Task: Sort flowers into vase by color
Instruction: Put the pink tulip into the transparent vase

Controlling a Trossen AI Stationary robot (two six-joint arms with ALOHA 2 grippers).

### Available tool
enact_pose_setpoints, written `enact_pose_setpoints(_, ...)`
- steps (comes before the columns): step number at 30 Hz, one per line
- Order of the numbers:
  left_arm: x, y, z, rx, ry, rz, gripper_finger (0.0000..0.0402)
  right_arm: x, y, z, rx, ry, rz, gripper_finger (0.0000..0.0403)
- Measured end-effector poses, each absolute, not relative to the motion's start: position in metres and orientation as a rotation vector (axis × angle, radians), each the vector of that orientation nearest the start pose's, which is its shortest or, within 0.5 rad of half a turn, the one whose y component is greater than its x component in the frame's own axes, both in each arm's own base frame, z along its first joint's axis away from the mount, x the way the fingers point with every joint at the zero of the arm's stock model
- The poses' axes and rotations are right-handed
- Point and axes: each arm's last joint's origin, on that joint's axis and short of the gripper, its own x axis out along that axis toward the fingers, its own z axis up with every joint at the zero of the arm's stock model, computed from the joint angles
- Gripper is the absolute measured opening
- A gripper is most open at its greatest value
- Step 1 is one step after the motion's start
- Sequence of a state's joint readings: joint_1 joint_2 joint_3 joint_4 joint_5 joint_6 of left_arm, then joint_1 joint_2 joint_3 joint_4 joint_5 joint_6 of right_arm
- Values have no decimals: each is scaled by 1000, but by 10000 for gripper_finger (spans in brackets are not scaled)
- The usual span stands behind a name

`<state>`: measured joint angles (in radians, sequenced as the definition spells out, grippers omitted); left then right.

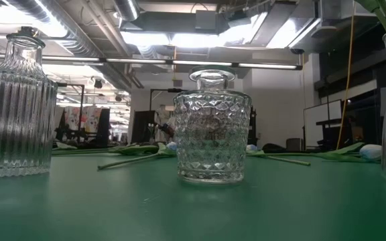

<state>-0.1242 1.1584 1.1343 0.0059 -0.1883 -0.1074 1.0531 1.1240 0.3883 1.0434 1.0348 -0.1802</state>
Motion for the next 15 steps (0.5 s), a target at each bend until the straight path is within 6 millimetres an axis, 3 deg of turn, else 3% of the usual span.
enact_pose_setpoints(15, 255, -26, 398, -115, 13, 65, 200, 120, 156, 217, 153, -104, -21, 11)
